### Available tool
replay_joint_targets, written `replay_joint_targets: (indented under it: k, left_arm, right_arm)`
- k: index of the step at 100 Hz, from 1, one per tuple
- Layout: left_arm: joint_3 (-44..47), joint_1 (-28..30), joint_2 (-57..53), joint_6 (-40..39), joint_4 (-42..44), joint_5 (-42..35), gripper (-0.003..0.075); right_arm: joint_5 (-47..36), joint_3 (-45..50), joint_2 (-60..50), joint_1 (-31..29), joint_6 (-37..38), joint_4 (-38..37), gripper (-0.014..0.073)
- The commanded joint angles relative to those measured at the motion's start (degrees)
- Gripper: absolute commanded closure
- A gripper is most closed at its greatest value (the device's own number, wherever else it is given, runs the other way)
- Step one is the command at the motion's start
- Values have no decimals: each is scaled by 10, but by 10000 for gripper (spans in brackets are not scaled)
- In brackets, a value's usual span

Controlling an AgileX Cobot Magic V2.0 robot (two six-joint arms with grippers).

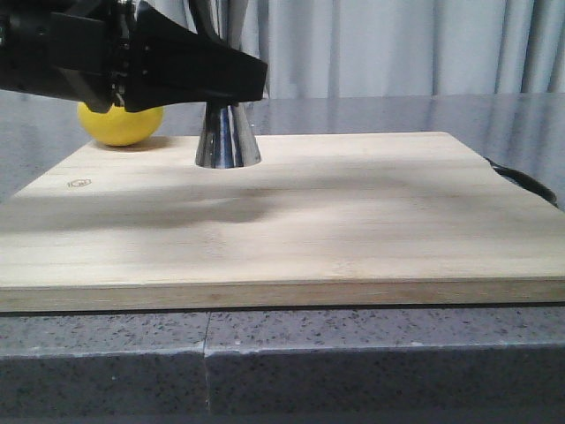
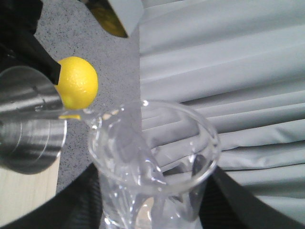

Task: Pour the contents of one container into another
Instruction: 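Tilt the beaker with the right gripper, pouring liquid into the jigger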

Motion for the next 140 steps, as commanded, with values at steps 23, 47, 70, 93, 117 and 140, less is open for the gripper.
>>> replay_joint_targets:
  k: [23,47,70,93,117,140]
  left_arm:
    - [-16,-3,-24,0,-36,72,739]
    - [-16,-3,-24,0,-36,72,739]
    - [-16,-3,-24,0,-36,72,739]
    - [-16,-3,-24,0,-36,72,739]
    - [-16,-3,-24,0,-36,72,739]
    - [-16,-3,-24,0,-36,72,739]
  right_arm:
    - [-14,-23,-19,-1,-3,-32,265]
    - [-13,-23,-19,-1,-3,-61,265]
    - [-12,-23,-19,-1,-3,-90,265]
    - [-12,-23,-19,-1,-3,-110,265]
    - [-12,-23,-19,-1,-3,-124,265]
    - [-12,-23,-19,-1,-3,-144,265]
